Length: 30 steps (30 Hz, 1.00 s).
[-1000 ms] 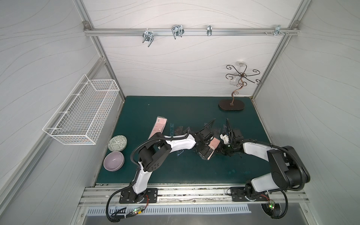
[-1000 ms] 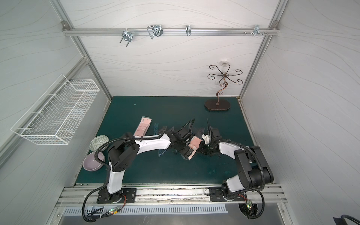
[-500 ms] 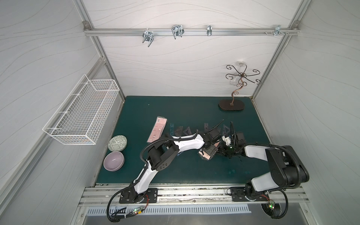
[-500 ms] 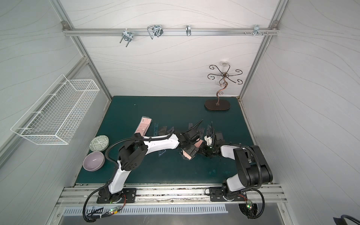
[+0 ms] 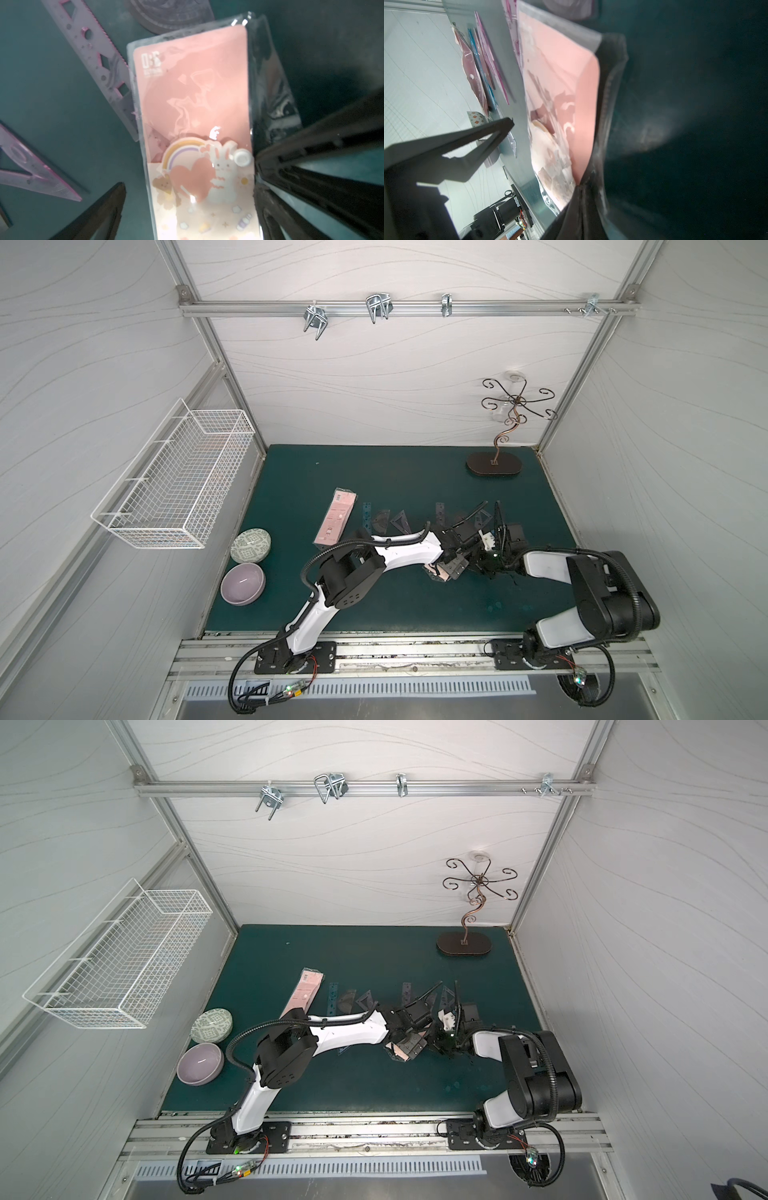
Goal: Open the ruler set and take out the ruler
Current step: Pick up the ruler set bag from the center of the board.
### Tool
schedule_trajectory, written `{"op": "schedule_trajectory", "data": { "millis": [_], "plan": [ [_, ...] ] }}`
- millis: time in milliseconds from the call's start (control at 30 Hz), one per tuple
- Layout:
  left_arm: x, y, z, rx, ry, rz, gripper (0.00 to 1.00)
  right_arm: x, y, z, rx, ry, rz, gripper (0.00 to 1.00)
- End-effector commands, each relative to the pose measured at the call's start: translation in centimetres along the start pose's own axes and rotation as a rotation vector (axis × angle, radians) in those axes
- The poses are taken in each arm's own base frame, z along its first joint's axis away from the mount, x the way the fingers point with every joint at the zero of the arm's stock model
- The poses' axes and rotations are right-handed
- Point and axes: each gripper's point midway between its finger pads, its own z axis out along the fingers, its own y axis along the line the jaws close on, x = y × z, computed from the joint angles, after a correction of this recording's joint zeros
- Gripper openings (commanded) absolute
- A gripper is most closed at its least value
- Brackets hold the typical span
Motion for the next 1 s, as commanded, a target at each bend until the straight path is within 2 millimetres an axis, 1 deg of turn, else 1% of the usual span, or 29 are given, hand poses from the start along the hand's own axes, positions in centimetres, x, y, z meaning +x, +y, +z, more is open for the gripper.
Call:
{"op": "schedule_trajectory", "data": {
  "millis": [0,167,267,467,567,667,700,833,933,967],
  "plan": [
    [-0.8,-0.6,-0.2,-0.013,-0.011,0.0,0.99,0.3,-0.3,-0.1,-0.004,0.003,0.012,0.0],
    [-1.3,-1.0,-0.8,0.012,-0.037,-0.005,0.99,0.3,-0.4,-0.2,-0.004,0.001,0.013,0.0],
    [-1.4,-1.0,-0.2,0.002,-0.038,-0.011,0.98,0.3,-0.3,-0.3,-0.008,-0.002,0.015,0.0],
    [-0.5,0.4,1.7,-0.075,-0.009,-0.033,0.9,0.3,-0.2,-0.6,-0.017,-0.008,0.016,0.0],
    [-0.3,1.3,1.8,-0.09,-0.001,-0.062,0.85,0.4,-0.2,-0.7,-0.016,-0.011,0.013,0.0],
    [-0.2,1.5,1.7,-0.078,-0.01,-0.079,0.83,0.4,-0.2,-0.7,-0.015,-0.012,0.013,0.0],
    [-0.1,1.6,1.8,-0.083,-0.006,-0.081,0.8,0.4,-0.2,-0.7,-0.015,-0.013,0.015,0.0],
    [0.2,2.1,1.9,-0.083,0.004,-0.087,0.61,0.4,-0.2,-0.8,-0.015,-0.012,0.015,0.0],
    [0.1,2.5,1.5,-0.073,-0.011,-0.103,0.42,0.5,-0.3,-0.8,-0.011,-0.012,0.012,0.0],
    [0.1,2.6,1.3,-0.076,-0.018,-0.101,0.33,0.5,-0.3,-0.8,-0.008,-0.011,0.01,0.0]
  ]
}}
